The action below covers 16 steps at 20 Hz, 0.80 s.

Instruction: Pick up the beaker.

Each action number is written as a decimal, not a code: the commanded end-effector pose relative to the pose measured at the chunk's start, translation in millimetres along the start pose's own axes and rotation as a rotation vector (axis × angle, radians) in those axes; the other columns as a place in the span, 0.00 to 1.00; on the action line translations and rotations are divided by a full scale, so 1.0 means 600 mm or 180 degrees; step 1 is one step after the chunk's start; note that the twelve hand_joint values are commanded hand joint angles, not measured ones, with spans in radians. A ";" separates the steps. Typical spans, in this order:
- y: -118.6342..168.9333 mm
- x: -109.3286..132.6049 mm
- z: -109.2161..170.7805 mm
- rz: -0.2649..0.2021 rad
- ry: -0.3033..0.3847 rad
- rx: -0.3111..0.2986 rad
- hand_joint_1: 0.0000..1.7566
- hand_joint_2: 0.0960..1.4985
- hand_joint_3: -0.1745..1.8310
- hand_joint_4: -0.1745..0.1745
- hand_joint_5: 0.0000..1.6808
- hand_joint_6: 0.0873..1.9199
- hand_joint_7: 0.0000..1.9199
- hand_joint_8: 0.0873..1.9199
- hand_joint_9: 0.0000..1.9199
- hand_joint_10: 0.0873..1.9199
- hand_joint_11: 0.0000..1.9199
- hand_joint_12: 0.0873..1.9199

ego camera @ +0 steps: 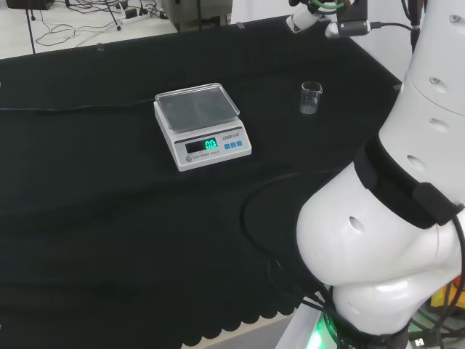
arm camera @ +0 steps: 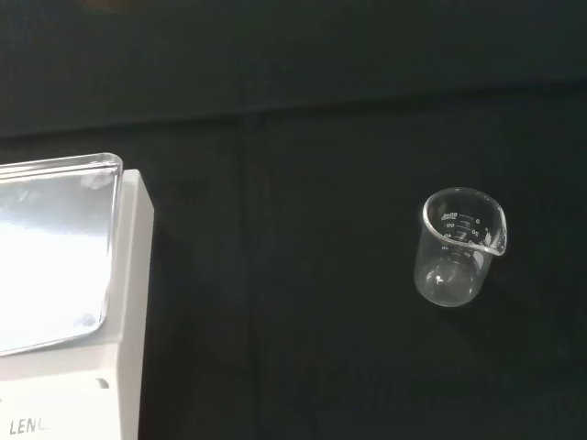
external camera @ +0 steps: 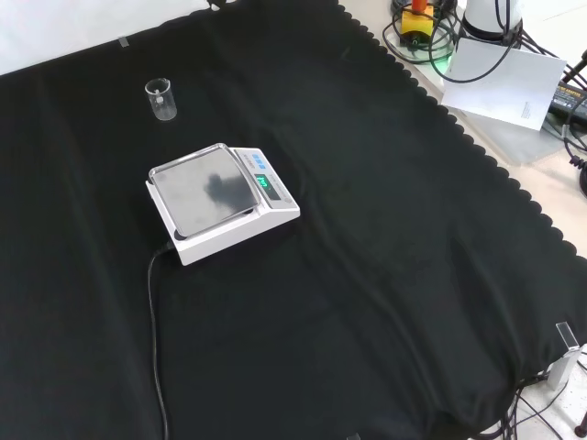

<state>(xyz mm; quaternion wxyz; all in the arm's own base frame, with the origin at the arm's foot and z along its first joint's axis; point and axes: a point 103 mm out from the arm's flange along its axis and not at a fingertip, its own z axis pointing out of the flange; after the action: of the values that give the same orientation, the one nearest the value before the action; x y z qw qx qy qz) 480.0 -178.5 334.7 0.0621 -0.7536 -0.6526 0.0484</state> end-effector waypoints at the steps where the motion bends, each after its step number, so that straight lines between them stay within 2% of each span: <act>1: 0.066 -0.023 0.057 -0.0089 0.0165 0.0164 0.38 0.56 0.17 0.54 0.32 0.00 0.18 0.28 0.20 0.35 0.01 0.75; 7: 0.099 -0.026 0.099 -0.0100 0.0217 0.0321 0.38 0.55 0.17 0.54 0.32 0.00 0.18 0.27 0.20 0.35 0.01 0.75; 16: 0.129 -0.044 0.147 -0.0094 0.0361 0.0399 0.38 0.55 0.18 0.53 0.33 0.00 0.18 0.27 0.20 0.35 0.01 0.75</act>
<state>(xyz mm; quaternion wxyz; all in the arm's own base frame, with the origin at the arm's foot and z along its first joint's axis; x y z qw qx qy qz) 532.7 -207.9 250.4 0.1300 -0.7434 -0.6537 0.0561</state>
